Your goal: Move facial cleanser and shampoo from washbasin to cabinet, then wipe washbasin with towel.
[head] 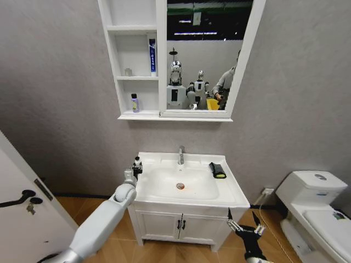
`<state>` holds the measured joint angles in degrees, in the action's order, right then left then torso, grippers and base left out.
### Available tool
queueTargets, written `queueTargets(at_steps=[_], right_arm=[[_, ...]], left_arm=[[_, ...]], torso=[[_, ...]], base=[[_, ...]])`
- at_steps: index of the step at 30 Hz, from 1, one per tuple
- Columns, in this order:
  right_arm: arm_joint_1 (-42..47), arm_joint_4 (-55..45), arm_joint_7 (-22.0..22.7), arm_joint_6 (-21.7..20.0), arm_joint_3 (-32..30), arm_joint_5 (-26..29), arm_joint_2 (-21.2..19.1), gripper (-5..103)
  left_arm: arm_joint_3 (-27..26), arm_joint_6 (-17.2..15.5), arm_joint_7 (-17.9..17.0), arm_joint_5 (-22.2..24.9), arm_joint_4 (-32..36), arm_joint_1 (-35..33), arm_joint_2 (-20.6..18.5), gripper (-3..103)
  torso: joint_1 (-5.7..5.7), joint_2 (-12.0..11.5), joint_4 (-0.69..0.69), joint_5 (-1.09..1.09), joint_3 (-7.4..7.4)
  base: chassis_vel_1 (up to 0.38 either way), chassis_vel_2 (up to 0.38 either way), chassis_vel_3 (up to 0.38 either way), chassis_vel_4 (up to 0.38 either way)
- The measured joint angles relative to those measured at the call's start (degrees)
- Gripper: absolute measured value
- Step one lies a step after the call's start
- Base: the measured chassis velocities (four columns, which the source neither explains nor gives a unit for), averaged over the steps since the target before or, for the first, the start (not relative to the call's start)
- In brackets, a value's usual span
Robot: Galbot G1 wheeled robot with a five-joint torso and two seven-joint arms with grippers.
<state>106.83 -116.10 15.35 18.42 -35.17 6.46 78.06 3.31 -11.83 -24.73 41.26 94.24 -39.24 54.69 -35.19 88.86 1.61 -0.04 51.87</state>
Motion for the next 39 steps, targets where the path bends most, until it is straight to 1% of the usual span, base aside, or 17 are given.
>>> queueTargets(at_steps=[1,2,4,5,7,8,9,10,11,14,15,18,19,22,25,30,39], right_arm=[[0.0,-0.2,0.0,0.0,0.1,-0.1,0.0,100],[0.0,-0.2,0.0,0.0,0.1,-0.1,0.0,100],[0.0,-0.5,0.0,0.0,0.2,-0.3,0.0,100],[0.0,-0.5,0.0,0.0,0.2,-0.3,0.0,100],[0.1,-1.0,-0.1,0.1,0.1,-0.3,0.1,100],[0.1,-1.0,-0.1,0.1,0.1,-0.3,0.1,100],[0.2,-1.3,-0.1,0.3,0.1,-0.3,0.1,100],[0.3,-1.4,-0.1,0.5,0.0,-0.3,0.1,100],[0.3,-1.4,-0.1,0.5,0.0,-0.3,0.1,100],[0.4,-1.6,-0.1,1.0,-0.1,-0.1,-0.1,100],[0.4,-1.6,-0.1,1.0,-0.1,-0.1,-0.1,100],[0.2,-1.6,-0.1,1.2,-0.1,0.2,-0.1,100],[0.2,-1.6,-0.1,1.2,-0.1,0.2,-0.1,100],[-0.2,-1.3,-0.1,1.4,-0.1,0.5,0.0,100],[-0.2,-1.3,-0.2,1.5,-0.1,0.7,0.1,100],[-0.1,-0.5,-0.2,2.4,-1.0,1.5,-0.1,100],[-0.1,0.4,-0.2,3.0,-1.9,2.6,-0.7,100]], left_arm=[[0.6,-1.2,-0.4,2.0,3.1,1.6,-2.3,33],[0.6,-1.2,-0.4,2.0,3.1,1.6,-2.3,33],[2.3,-5.9,-1.5,9.1,10.4,8.5,-7.7,33],[2.3,-5.9,-1.5,9.1,10.4,8.5,-7.7,33],[4.3,-10.7,-2.3,15.7,13.6,18.6,-11.1,33],[4.3,-10.7,-2.3,15.7,13.6,18.6,-11.1,33],[5.8,-12.9,-3.2,19.4,13.9,23.7,-11.6,33],[7.9,-14.8,-4.1,23.2,13.6,29.0,-11.6,33],[7.9,-14.8,-4.1,23.2,13.6,29.0,-11.6,33],[14.4,-19.7,-5.1,30.6,8.1,44.3,-9.0,33],[14.4,-19.7,-5.1,30.6,8.1,44.3,-9.0,33],[21.2,-24.7,-5.0,35.4,-0.8,55.5,-4.0,33],[21.2,-24.7,-5.0,35.4,-0.8,55.5,-4.0,33],[24.8,-26.5,-4.1,35.6,-9.9,61.8,1.9,33],[25.3,-26.5,-3.3,34.8,-14.0,63.3,4.1,33],[25.4,-25.3,-1.0,29.6,-27.5,64.7,10.2,33],[23.1,-24.4,-1.5,27.9,-34.6,63.1,15.1,33]], torso=[[0.0,0.0,0.0,0.03,0.0],[0.0,0.0,0.0,0.03,0.0],[0.0,0.0,0.01,0.03,-0.01],[0.0,0.0,0.01,0.03,-0.01],[0.01,0.0,0.01,0.05,-0.01],[0.01,0.0,0.01,0.05,-0.01],[0.0,0.0,0.01,0.05,-0.01],[0.0,0.0,0.01,0.04,-0.01],[0.0,0.0,0.01,0.04,-0.01],[0.0,0.0,0.02,0.06,-0.01],[0.0,0.0,0.02,0.06,-0.01],[-0.01,0.0,0.03,0.04,0.01],[-0.01,0.0,0.03,0.04,0.01],[-0.01,0.0,0.04,0.06,0.0],[-0.01,0.0,0.04,0.06,0.01],[-0.01,0.0,0.02,0.04,0.01],[0.0,0.0,0.02,0.05,0.0]], base=[[0.0,0.0,0.0,0.0],[0.0,0.0,0.0,0.0],[0.0,0.0,0.0,0.0],[0.0,0.0,0.0,0.0],[0.0,0.0,0.0,0.0],[0.0,0.0,0.0,0.0],[0.0,0.0,0.0,0.0],[0.0,0.0,0.0,0.0],[0.0,0.0,0.0,0.0],[0.0,0.0,0.0,0.0],[0.0,0.0,0.0,0.0],[0.0,0.0,0.0,0.0],[0.0,0.0,0.0,0.0],[0.0,0.0,0.0,0.0],[0.0,0.0,0.0,0.0],[0.0,0.0,0.0,0.0],[0.0,0.0,0.0,0.0]])
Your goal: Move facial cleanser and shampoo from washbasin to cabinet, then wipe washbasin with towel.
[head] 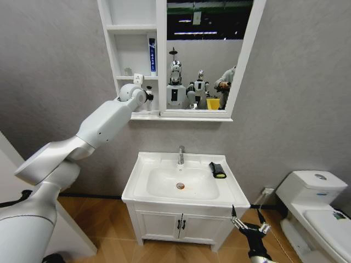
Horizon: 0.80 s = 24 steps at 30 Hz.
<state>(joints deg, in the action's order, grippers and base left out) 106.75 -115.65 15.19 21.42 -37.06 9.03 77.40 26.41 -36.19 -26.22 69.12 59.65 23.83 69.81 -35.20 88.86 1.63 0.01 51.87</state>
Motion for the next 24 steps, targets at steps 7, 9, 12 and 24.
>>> queueTargets(at_steps=[7,9,12,24], right_arm=[[-0.4,0.2,0.0,0.0,0.3,0.0,0.0,100],[-0.4,0.3,0.0,0.0,0.3,0.0,0.0,100],[-0.4,0.5,0.0,0.0,0.2,0.0,0.0,100],[-0.3,0.7,0.0,1.0,-0.2,0.4,0.0,100]], left_arm=[[-1.7,1.0,0.9,-2.7,-4.4,-0.2,3.4,33],[-2.0,1.2,1.4,-3.5,-5.4,-0.2,3.9,33],[-2.6,1.8,2.1,-5.0,-7.8,-0.2,5.2,33],[-3.4,4.7,2.8,-7.4,-8.9,-2.4,5.4,42]], torso=[[0.0,0.0,0.0,0.0,0.0],[0.0,0.0,0.0,0.0,0.0],[0.0,0.0,0.0,-0.01,0.0],[0.0,0.0,0.0,-0.02,0.0]], base=[[0.0,0.0,0.0,0.0],[0.0,0.0,0.0,0.0],[0.0,0.0,0.0,0.0],[0.0,0.0,0.0,0.0]])
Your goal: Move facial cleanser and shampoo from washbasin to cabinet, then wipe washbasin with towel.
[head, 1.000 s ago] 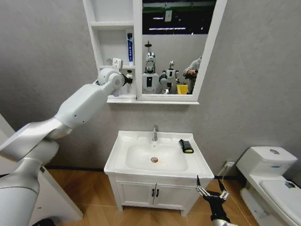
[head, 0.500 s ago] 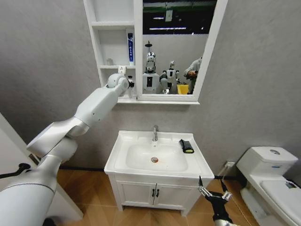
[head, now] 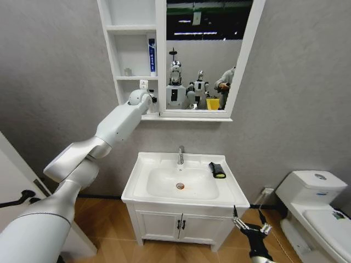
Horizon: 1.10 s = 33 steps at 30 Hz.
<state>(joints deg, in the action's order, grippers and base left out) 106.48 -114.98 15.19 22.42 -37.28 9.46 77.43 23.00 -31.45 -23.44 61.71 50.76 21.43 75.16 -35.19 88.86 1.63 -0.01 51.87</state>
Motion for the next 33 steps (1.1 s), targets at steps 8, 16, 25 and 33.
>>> queueTargets(at_steps=[8,16,25,33], right_arm=[[-0.1,0.2,0.0,0.0,0.2,0.0,-0.1,100],[-0.6,0.7,0.1,0.0,0.5,-0.3,0.0,100],[-1.7,1.9,3.8,0.0,-0.2,-3.6,0.8,100],[-2.0,1.5,4.5,0.3,-0.9,-3.8,0.4,100]], left_arm=[[0.4,-0.4,-1.7,2.2,10.1,-3.5,-6.4,69],[-0.1,-0.4,-6.4,6.3,33.2,-12.5,-17.3,95],[-6.6,8.1,-5.4,1.4,58.4,-37.4,-35.7,100],[-35.9,13.0,-2.2,-10.4,70.7,-76.0,-45.1,100]], torso=[[0.0,0.0,-0.01,0.01,-0.01],[0.0,0.0,0.02,0.02,-0.02],[0.01,0.0,-0.02,-0.01,-0.01],[0.02,0.0,-0.02,0.03,-0.02]], base=[[0.0,0.0,0.0,0.0],[0.0,0.0,0.0,0.0],[0.0,0.0,0.0,0.0],[0.0,0.0,0.0,0.0]])
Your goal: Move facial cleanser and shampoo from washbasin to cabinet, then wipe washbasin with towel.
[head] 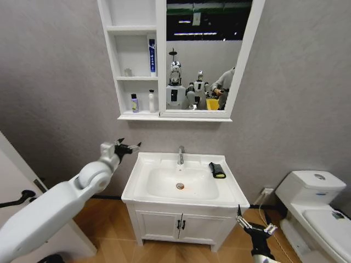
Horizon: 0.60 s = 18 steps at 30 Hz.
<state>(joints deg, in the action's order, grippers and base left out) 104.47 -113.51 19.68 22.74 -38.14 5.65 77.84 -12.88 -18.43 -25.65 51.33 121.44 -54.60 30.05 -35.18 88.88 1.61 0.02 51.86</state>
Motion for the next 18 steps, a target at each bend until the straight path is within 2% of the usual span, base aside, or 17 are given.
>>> queueTargets(at_steps=[2,3,6,7,9,10,11,13,14,16,18], right_arm=[[0.0,-1.1,0.3,-0.9,-0.3,0.3,-0.4,100],[0.0,-1.1,0.3,-0.9,-0.3,0.3,-0.4,100],[0.3,-2.7,0.6,-3.1,-1.2,1.0,-1.9,100],[0.3,-2.7,0.6,-3.1,-1.2,1.0,-1.9,100],[0.5,-3.5,0.5,-5.4,-1.9,2.1,-3.2,100],[0.5,-3.5,0.5,-5.4,-1.9,2.1,-3.2,100],[1.0,-4.3,-0.5,-6.5,-2.2,3.7,-4.1,100],[2.0,-6.0,-3.1,-8.2,-2.5,7.2,-5.7,100],[2.0,-6.0,-3.1,-8.2,-2.5,7.2,-5.7,100],[2.6,-7.4,-5.0,-9.6,-2.6,9.5,-7.4,100],[2.6,-7.8,-5.5,-10.0,-2.6,10.2,-8.1,100]], left_arm=[[-9.1,0.3,0.0,-3.7,3.0,-12.4,2.7,100],[-9.1,0.3,0.0,-3.7,3.0,-12.4,2.7,100],[-21.8,1.7,2.2,-12.2,7.7,-30.5,10.5,100],[-21.8,1.7,2.2,-12.2,7.7,-30.5,10.5,100],[-27.4,2.8,3.9,-16.4,10.9,-38.2,16.3,100],[-27.4,2.8,3.9,-16.4,10.9,-38.2,16.3,100],[-29.6,3.2,4.7,-18.4,12.7,-41.4,19.7,100],[-31.5,3.6,5.8,-20.4,14.9,-44.9,24.0,100],[-31.5,3.6,5.8,-20.4,14.9,-44.9,24.0,100],[-32.1,3.6,6.4,-21.6,16.5,-46.9,27.5,100],[-32.1,3.6,6.6,-22.2,16.9,-47.6,28.7,100]], torso=[[0.0,0.0,0.02,-0.02,0.0],[0.0,0.0,0.02,-0.02,0.0],[-0.01,0.0,0.02,-0.02,0.0],[-0.01,0.0,0.02,-0.02,0.0],[0.0,0.0,0.0,0.0,0.0],[0.0,0.0,0.0,0.0,0.0],[0.0,0.0,0.01,0.0,0.0],[0.0,0.0,0.02,0.0,0.0],[0.0,0.0,0.02,0.0,0.0],[-0.01,0.0,0.02,-0.01,0.0],[-0.01,0.0,0.02,-0.01,0.01]], base=[[0.0,0.0,0.0,0.0],[0.0,0.0,0.0,0.0],[0.0,0.0,0.0,0.0],[0.0,0.0,0.0,0.0],[0.0,0.0,0.0,0.0],[0.0,0.0,0.0,0.0],[0.0,0.0,0.0,0.0],[0.0,0.0,0.0,0.0],[0.0,0.0,0.0,0.0],[0.0,0.0,0.0,0.0],[0.0,0.0,0.0,0.0]])
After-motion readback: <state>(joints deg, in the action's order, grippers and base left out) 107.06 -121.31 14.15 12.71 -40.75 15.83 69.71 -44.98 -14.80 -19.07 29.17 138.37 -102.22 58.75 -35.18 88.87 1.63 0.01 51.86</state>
